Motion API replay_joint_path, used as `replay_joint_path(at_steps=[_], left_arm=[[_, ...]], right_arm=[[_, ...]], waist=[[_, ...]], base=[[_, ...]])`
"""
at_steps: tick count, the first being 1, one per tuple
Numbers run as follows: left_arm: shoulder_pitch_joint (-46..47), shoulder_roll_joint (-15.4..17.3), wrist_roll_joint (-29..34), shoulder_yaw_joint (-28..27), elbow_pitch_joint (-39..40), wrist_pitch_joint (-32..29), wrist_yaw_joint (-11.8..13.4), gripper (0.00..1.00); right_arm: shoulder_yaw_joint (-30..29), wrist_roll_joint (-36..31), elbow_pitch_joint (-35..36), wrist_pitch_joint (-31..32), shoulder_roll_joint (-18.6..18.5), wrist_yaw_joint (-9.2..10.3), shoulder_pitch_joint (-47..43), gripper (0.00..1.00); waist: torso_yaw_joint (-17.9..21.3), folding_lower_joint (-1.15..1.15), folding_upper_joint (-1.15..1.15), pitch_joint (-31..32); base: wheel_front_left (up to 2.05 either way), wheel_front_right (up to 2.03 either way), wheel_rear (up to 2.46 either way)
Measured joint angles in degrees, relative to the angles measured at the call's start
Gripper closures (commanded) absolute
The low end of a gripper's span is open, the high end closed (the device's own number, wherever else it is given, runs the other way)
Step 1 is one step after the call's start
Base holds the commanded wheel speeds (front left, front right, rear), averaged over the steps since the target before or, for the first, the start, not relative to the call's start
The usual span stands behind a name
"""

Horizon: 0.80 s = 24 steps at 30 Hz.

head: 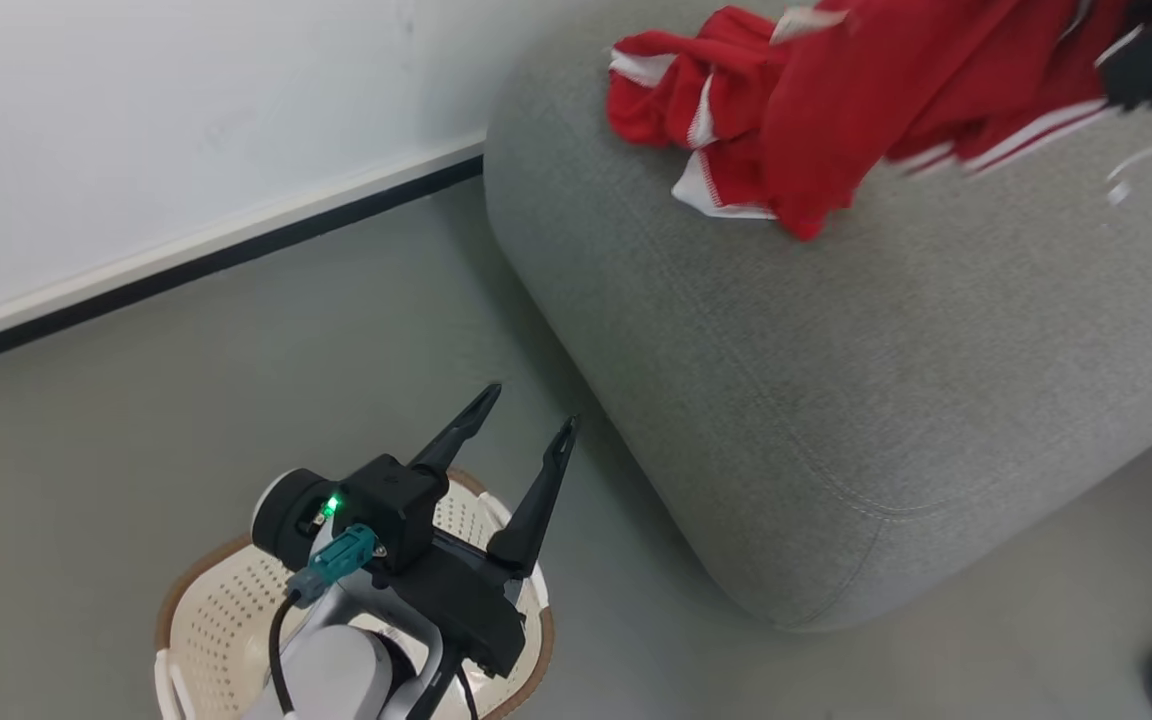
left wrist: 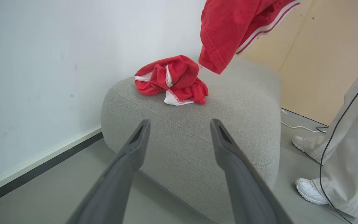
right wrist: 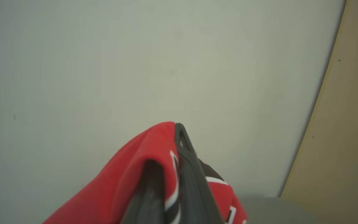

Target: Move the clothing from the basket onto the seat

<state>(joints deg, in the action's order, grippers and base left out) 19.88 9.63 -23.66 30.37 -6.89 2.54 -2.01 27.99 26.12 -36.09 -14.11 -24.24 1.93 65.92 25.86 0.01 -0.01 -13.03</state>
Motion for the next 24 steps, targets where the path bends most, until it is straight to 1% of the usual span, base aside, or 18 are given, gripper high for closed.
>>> replay_joint_path(at_steps=[3,7,14,16,21,24], left_arm=[[0.35,0.57,0.18,-0.3,1.01,-0.02,0.18,0.0],[1.26,1.04,0.57,-0.87,2.78,-0.2,0.8,0.0],[2.38,2.36,1.99,-2.2,5.94,-0.45,1.57,0.0],[2.39,2.9,2.14,-2.53,6.64,-0.73,2.08,0.0],[2.39,3.91,2.36,-3.66,8.69,-1.1,2.71,0.0],[2.39,4.57,2.66,-3.77,9.93,-1.49,3.07,0.0]], right_arm=[[-1.15,0.0,-2.42,0.7,-1.53,-0.52,3.98,1.0],[-2.42,-0.01,-5.22,1.48,-4.66,-0.92,7.92,1.0],[-3.83,-0.29,-9.09,2.46,-8.08,-0.92,12.18,1.0],[-4.16,-0.36,-9.66,2.44,-8.67,-0.92,12.76,1.0],[-4.77,-0.56,-10.94,2.01,-8.83,-0.83,15.36,1.0],[-4.88,-0.93,-11.89,1.6,-8.8,-0.15,15.75,1.0]], waist=[[-1.53,0.0,0.0,-1.33],[-3.8,0.0,0.0,-3.2],[-7.86,0.0,0.0,-6.94],[-8.9,-0.01,0.0,-8.11],[-10.94,0.0,0.0,-11.37],[-11.79,0.0,0.0,-13.34]], base=[[0.0,0.0,0.0],[0.0,0.0,0.0],[0.0,0.0,0.0],[0.0,0.0,0.0],[0.0,0.0,0.0],[0.0,0.0,0.0]])
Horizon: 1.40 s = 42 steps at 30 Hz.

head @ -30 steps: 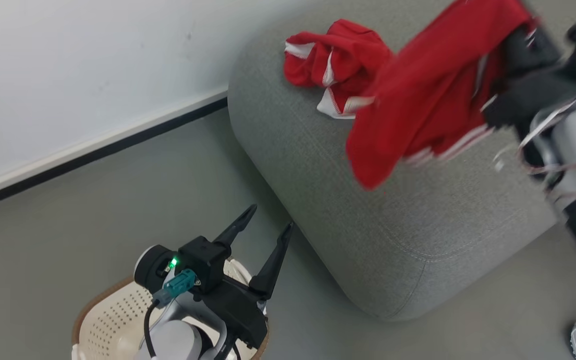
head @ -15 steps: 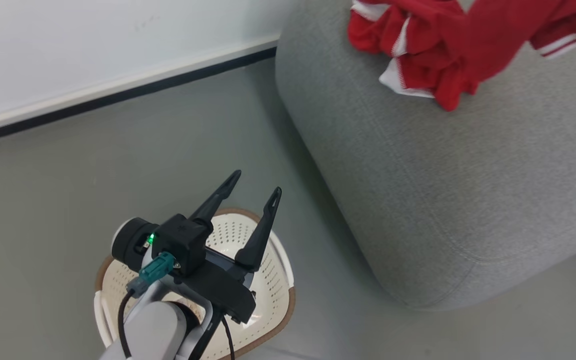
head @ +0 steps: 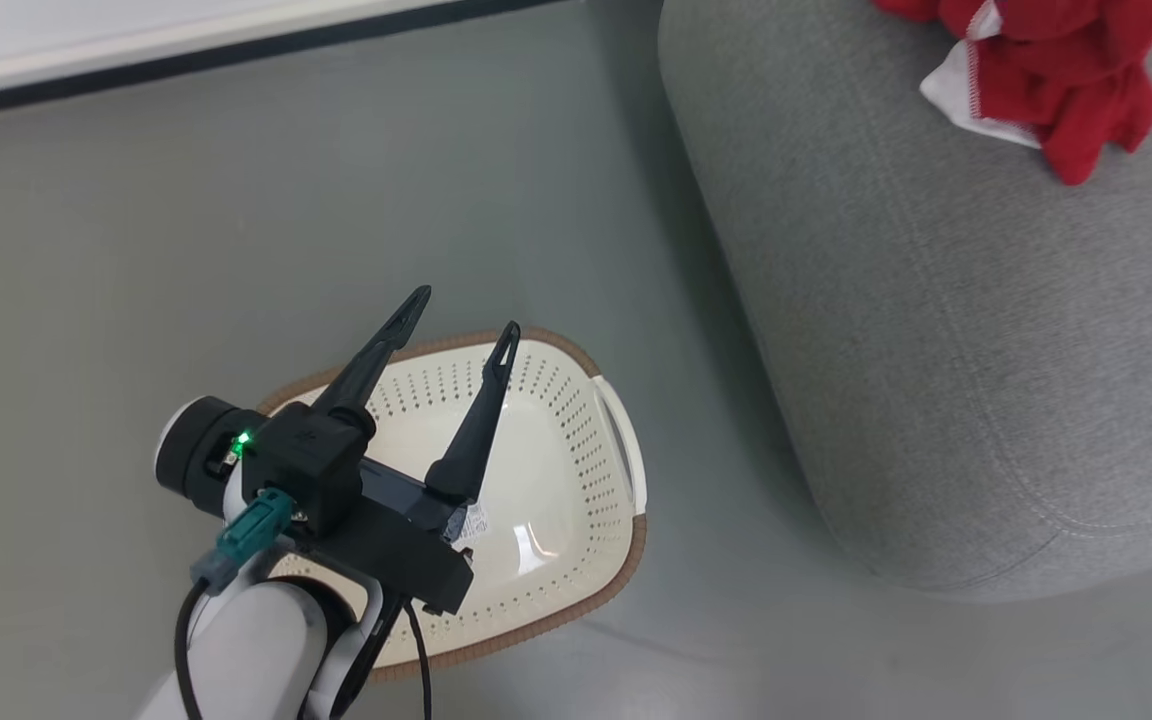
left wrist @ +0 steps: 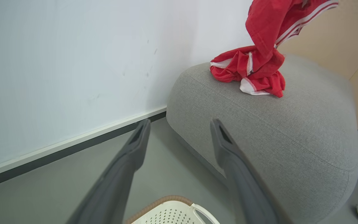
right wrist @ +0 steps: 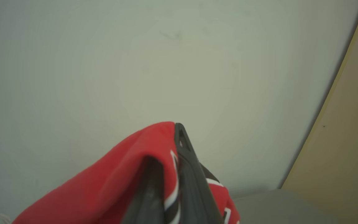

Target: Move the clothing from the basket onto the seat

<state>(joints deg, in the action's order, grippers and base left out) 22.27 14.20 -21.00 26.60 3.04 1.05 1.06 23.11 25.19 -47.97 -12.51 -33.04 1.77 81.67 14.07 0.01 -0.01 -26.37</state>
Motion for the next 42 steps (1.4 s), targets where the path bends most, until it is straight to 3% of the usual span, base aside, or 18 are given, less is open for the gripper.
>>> replay_joint_path(at_steps=[15,27,29,30,31,42], left_arm=[[2.29,1.2,0.93,-0.45,2.98,-1.98,0.45,0.0],[3.13,1.71,1.0,-1.37,2.07,-2.29,0.8,0.0],[3.11,1.85,0.99,-1.7,1.59,-2.23,0.94,0.0],[3.1,1.91,0.99,-1.85,1.54,-2.12,0.94,0.0],[3.09,2.0,0.99,-2.04,1.48,-1.9,0.97,0.0],[1.85,1.96,0.35,-2.64,-1.35,-0.56,0.98,0.0]], right_arm=[[0.7,1.36,-11.91,-0.7,6.56,0.81,-6.7,1.0],[1.9,1.32,-17.52,-0.91,9.66,0.74,-7.26,1.0],[2.26,1.03,-17.92,-1.03,10.2,0.65,-7.26,0.61],[2.27,1.02,-18.12,-1.14,10.54,0.38,-7.26,0.13],[2.33,1.02,-18.29,-1.2,10.93,0.19,-7.26,0.0],[3.91,0.4,-19.17,-1.72,14.32,-1.36,-10.05,0.0]], waist=[[-1.0,0.0,0.0,-8.54],[0.05,-0.01,0.0,-9.39],[0.43,-0.01,0.01,-9.1],[0.66,-0.01,0.0,-8.95],[0.94,-0.01,0.01,-8.81],[4.45,-0.01,0.01,-6.28]], base=[[0.0,0.0,0.0],[0.0,0.0,0.0],[0.0,0.0,0.0],[0.0,0.0,0.0],[0.0,0.0,0.0],[0.0,0.0,0.0]])
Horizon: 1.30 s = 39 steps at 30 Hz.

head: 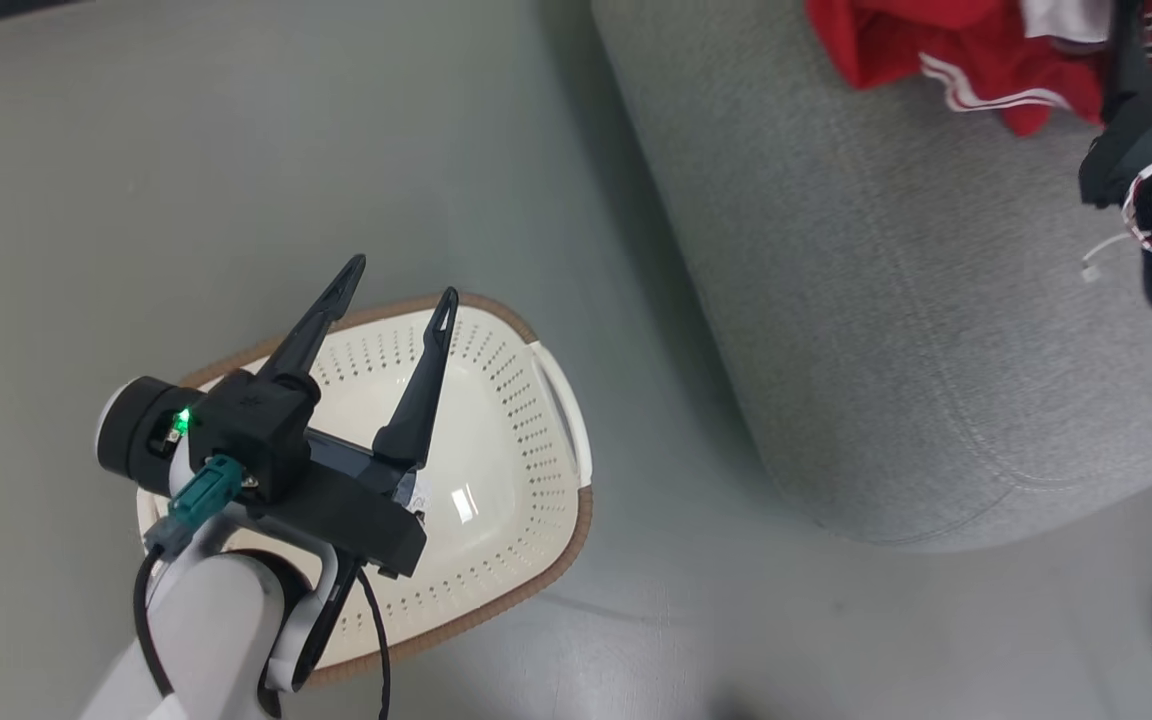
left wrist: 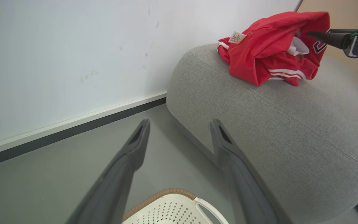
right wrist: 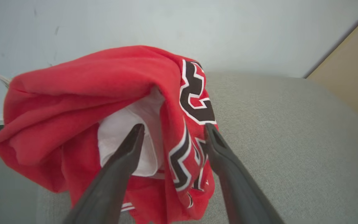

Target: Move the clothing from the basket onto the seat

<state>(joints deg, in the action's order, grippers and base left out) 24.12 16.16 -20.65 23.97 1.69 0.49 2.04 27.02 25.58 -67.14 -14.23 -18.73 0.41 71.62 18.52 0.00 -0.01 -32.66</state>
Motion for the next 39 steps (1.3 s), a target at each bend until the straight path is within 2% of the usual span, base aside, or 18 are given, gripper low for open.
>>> replay_joint_path(at_steps=[10,19,31,39], left_arm=[[-2.38,-1.57,-1.6,-0.52,-4.95,3.08,-0.08,0.0],[-5.27,-3.19,-4.27,-2.22,-8.86,6.27,0.48,0.0],[-14.09,-4.1,-8.05,-7.62,-12.85,10.8,2.57,0.0],[-19.61,-3.69,-8.38,-11.13,-13.14,12.11,3.6,0.0]], right_arm=[[-0.01,0.05,0.29,-0.07,1.04,-1.33,-3.41,0.0],[1.11,-1.09,3.27,-0.25,1.51,-2.55,-5.06,0.0],[0.68,-0.1,6.55,-0.31,6.59,-4.44,-16.02,0.0],[0.93,0.47,11.0,-0.31,10.73,-4.05,-25.09,0.0]], waist=[[2.08,-0.01,0.01,6.51],[1.79,-0.01,0.02,13.81],[-2.91,-0.01,0.02,24.11],[-6.45,-0.01,0.01,29.56]], base=[[0.0,0.0,0.0],[0.0,0.0,0.0],[0.0,0.0,0.0],[0.0,0.0,0.0]])
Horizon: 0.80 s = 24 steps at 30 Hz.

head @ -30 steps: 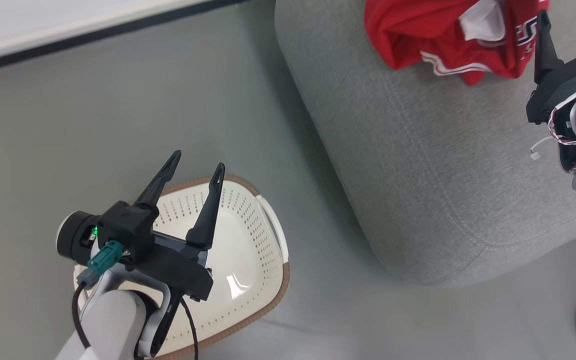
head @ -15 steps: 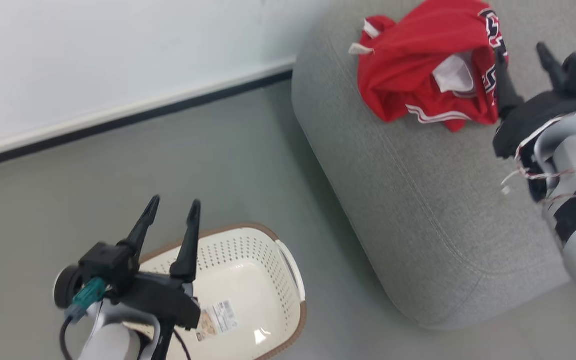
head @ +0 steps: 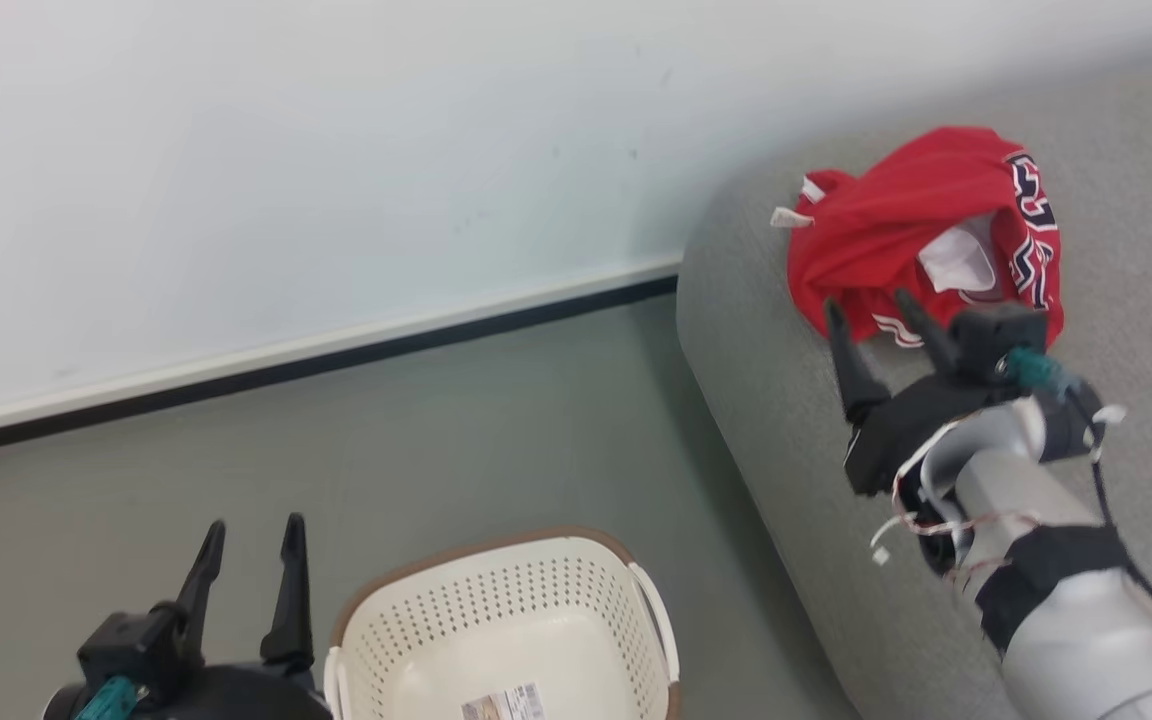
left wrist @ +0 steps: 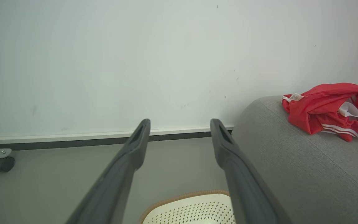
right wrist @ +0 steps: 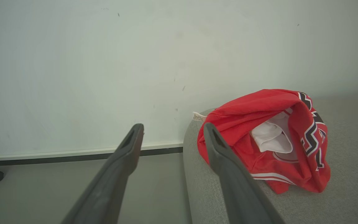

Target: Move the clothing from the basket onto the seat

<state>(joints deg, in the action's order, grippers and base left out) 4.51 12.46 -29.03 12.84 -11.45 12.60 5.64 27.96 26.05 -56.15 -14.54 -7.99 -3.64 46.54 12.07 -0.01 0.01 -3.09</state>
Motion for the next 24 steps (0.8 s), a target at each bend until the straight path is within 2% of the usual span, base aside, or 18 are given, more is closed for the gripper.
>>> replay_joint_path(at_steps=[12,24], left_arm=[[-8.39,0.11,-0.27,-4.79,1.02,1.14,0.91,0.0],[-13.58,-1.31,-0.43,-6.08,3.21,1.4,0.99,0.0]], right_arm=[[-0.26,-0.48,9.49,0.0,0.65,3.25,-13.39,0.0],[-1.48,-1.37,22.45,0.01,0.24,6.77,-26.52,0.0]], waist=[[-3.46,0.0,0.0,5.25],[-6.45,0.01,-0.01,6.93]], base=[[0.0,0.0,0.0],[0.0,0.0,0.0]])
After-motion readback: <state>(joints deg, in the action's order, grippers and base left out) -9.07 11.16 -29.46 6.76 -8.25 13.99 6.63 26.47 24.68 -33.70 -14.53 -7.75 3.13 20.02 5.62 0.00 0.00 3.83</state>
